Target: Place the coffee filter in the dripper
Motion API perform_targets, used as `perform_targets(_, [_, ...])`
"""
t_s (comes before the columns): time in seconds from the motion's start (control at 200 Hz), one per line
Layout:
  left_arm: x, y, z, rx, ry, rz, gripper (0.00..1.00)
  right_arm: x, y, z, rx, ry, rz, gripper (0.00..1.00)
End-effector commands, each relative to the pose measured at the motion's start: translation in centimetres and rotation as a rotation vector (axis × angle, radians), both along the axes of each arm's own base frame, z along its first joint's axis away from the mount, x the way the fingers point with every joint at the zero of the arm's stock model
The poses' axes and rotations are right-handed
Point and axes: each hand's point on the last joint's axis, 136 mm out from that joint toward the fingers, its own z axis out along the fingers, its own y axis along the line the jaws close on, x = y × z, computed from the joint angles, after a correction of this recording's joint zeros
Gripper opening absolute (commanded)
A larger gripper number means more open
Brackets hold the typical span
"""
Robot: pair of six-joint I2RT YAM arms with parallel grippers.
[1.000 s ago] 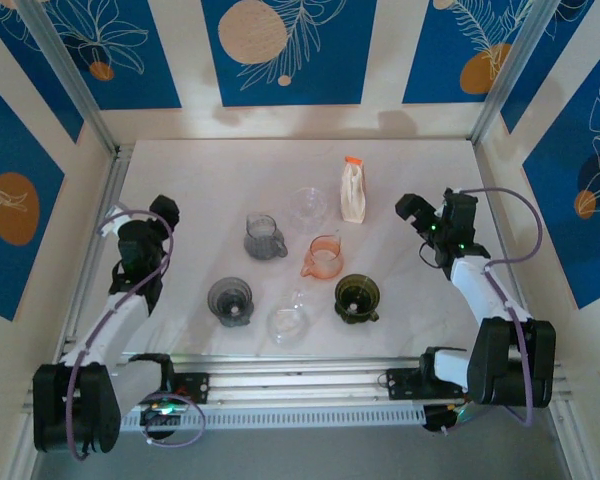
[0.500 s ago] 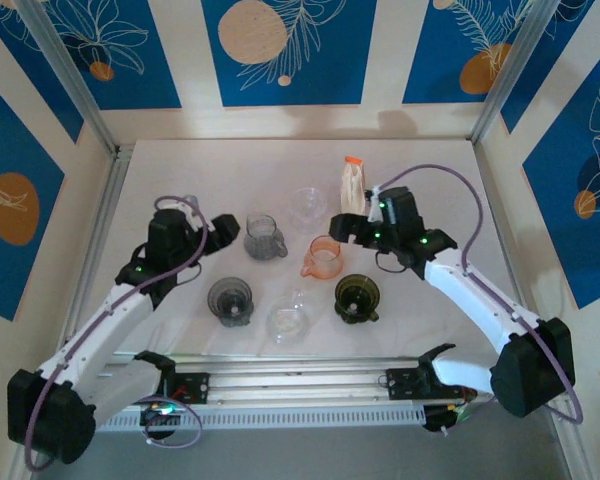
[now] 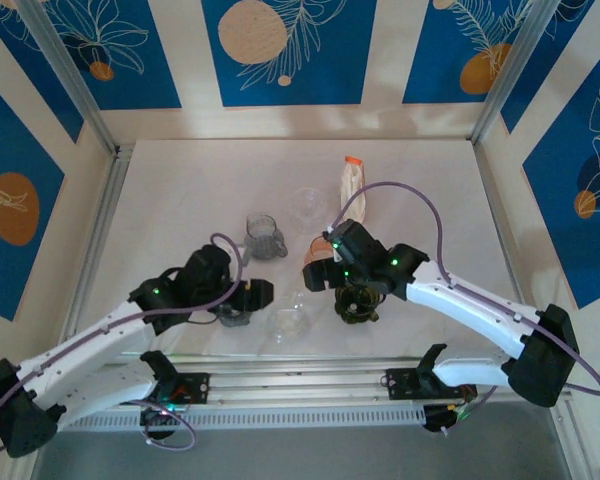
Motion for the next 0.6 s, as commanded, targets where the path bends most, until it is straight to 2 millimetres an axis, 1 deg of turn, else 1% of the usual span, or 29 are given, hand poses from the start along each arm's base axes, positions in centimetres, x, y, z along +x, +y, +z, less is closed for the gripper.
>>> perform_targets(0.0, [-2.8, -0.7, -0.8, 0.096, 0.043, -0.094, 0.76, -0.5, -2.1, 0.3, -0.034, -0.016, -0.069, 0.89])
perform_targets(0.13, [-5.2, -2.2, -2.0, 0.149, 0.1, -0.188, 0.71, -0.6, -3.1, 0.4, -0.049, -0.029, -0.102, 0.89])
perform_targets(0.285, [-6.8, -3.4, -2.8, 0.174, 0.166, -0.245, 0.68, -0.7, -3.8, 0.8, -0.054, -0.044, -0.122, 0.89])
perform_targets(0.39, [-7.1, -3.5, -3.6, 0.199, 0.201, -0.25, 0.65, -0.9, -4.2, 1.0, -0.046, -0.049, -0.133, 0.89])
perform_targets(0.47, [-7.1, -3.9, -4.0, 0.197, 0.213, -0.254, 0.65, -1.0, -4.5, 1.1, -0.042, -0.054, -0.143, 0.89])
perform_targets(0.595, [-6.7, -4.4, -4.6, 0.208, 0.212, -0.249, 0.65, -1.1, -5.0, 1.1, -0.039, -0.059, -0.157, 0.89])
